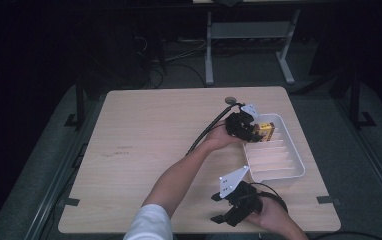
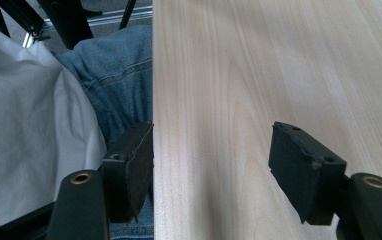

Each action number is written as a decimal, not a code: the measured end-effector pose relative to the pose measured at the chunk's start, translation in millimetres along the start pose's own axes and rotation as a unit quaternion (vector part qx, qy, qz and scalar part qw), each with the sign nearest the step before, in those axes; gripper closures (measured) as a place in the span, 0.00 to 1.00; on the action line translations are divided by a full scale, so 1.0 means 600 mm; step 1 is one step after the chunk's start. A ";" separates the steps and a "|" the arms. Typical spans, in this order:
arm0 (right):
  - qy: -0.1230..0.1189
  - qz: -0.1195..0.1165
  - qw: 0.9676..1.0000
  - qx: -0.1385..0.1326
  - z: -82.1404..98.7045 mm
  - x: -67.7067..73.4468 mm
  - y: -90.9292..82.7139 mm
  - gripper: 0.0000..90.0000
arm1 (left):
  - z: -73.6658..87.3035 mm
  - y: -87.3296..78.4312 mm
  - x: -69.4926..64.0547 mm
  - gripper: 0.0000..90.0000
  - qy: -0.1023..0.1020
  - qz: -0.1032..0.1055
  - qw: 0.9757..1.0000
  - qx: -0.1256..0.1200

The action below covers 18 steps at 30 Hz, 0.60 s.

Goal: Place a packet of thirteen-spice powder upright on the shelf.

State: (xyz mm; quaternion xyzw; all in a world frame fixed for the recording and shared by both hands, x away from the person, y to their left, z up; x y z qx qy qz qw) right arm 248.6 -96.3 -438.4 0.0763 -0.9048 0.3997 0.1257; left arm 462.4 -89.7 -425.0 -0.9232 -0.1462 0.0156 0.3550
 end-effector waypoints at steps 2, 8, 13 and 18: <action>0.000 0.000 1.000 0.000 0.000 0.000 0.000 0.37 | -0.001 -0.003 -0.001 0.66 -0.001 0.000 1.000 -0.002; 0.004 -0.001 1.000 -0.001 0.000 -0.001 0.000 0.37 | -0.006 -0.015 -0.001 0.65 -0.002 0.001 1.000 -0.007; 0.006 0.002 1.000 -0.003 0.001 -0.003 0.000 0.36 | -0.007 -0.029 -0.001 0.62 0.003 -0.005 1.000 -0.008; 0.010 0.004 1.000 -0.006 0.001 -0.004 -0.001 0.36 | -0.006 -0.050 -0.003 0.58 0.008 -0.010 1.000 -0.010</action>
Point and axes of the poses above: each handheld gripper's, and its own axes: y roughly forward along the jaws, z roughly out of its underside, x roughly to its left, the point moved 2 cm from there along y, roughly forward along the jaws, and after that the axes turned 12 degrees about -z, right-handed, at the moved point
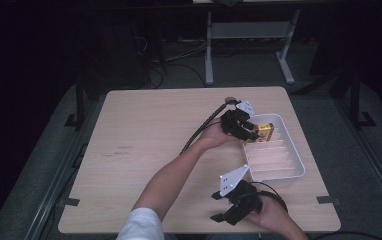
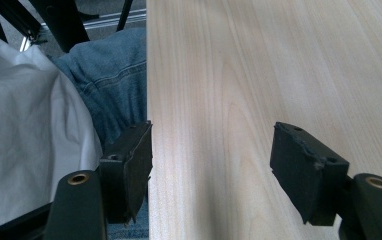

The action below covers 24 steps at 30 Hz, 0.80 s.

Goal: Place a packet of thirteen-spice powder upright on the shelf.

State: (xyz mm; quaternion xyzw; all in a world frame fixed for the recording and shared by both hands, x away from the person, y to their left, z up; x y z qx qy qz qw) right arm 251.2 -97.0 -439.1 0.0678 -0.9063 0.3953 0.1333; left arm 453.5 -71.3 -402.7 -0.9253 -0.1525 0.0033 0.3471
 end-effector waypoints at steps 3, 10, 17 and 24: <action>-0.001 0.001 1.000 -0.001 -0.001 -0.001 0.000 0.35 | 0.003 -0.015 0.001 0.56 -0.001 -0.003 1.000 -0.002; 0.002 0.005 1.000 -0.004 -0.003 -0.003 0.000 0.34 | 0.017 -0.049 0.000 0.54 -0.005 -0.011 1.000 -0.012; 0.005 0.008 1.000 -0.010 -0.003 -0.005 -0.002 0.34 | 0.036 -0.082 -0.008 0.52 -0.004 -0.016 1.000 -0.013; 0.006 0.006 1.000 -0.007 -0.005 -0.004 0.001 0.33 | 0.067 -0.106 -0.018 0.50 -0.011 -0.022 1.000 -0.012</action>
Point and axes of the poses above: each handheld gripper's, and its own axes: y roughly forward along the jaws, z roughly out of its underside, x roughly to its left, the point moved 2 cm from there along y, roughly forward along the jaws, and after that the axes turned 12 degrees about -z, right-handed, at the moved point
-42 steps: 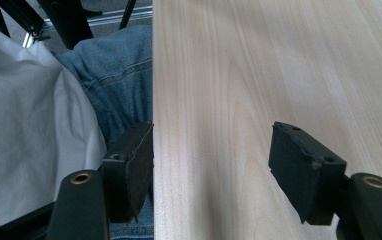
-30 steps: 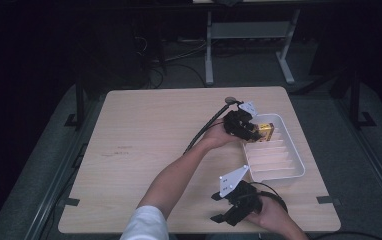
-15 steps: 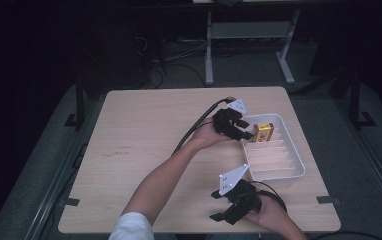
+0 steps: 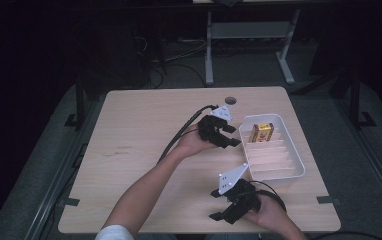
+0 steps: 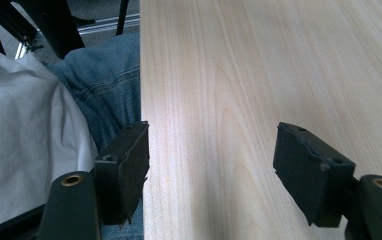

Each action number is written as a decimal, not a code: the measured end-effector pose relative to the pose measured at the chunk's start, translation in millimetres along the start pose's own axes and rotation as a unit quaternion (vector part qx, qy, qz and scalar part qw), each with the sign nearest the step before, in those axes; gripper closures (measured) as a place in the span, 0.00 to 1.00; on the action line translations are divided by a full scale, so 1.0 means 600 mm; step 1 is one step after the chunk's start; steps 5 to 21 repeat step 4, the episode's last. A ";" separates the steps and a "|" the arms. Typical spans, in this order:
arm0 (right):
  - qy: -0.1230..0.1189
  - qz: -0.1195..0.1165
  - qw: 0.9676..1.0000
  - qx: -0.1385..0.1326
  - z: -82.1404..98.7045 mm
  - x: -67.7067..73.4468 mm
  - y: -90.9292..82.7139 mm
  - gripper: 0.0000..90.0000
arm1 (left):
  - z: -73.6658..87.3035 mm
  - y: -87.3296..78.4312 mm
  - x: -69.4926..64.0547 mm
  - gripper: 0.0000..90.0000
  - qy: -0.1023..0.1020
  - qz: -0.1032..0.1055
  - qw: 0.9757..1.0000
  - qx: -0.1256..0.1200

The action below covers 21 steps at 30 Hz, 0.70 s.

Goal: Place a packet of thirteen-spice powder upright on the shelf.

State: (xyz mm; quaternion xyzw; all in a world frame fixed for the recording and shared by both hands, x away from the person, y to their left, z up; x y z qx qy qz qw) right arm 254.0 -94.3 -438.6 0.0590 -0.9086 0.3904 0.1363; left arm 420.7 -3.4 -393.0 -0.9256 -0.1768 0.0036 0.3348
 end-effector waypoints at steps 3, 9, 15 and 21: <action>-0.001 0.000 1.000 0.002 0.000 0.000 0.001 0.33 | 0.014 -0.010 -0.003 0.48 -0.005 -0.003 1.000 0.002; -0.002 -0.001 1.000 0.002 -0.001 0.000 0.001 0.33 | 0.017 -0.014 -0.003 0.48 -0.005 -0.004 1.000 0.003; -0.002 -0.001 1.000 0.002 -0.001 0.000 0.001 0.33 | 0.017 -0.014 -0.003 0.48 -0.005 -0.004 1.000 0.003; -0.002 -0.001 1.000 0.002 -0.001 0.000 0.001 0.33 | 0.017 -0.014 -0.003 0.48 -0.005 -0.004 1.000 0.003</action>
Point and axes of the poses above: each handheld gripper's, and its own axes: y roughly forward along the jaws, z roughly out of its underside, x roughly to its left, the point moved 2 cm from there along y, roughly forward along the jaws, and after that the axes turned 12 degrees about -z, right-handed, at the moved point
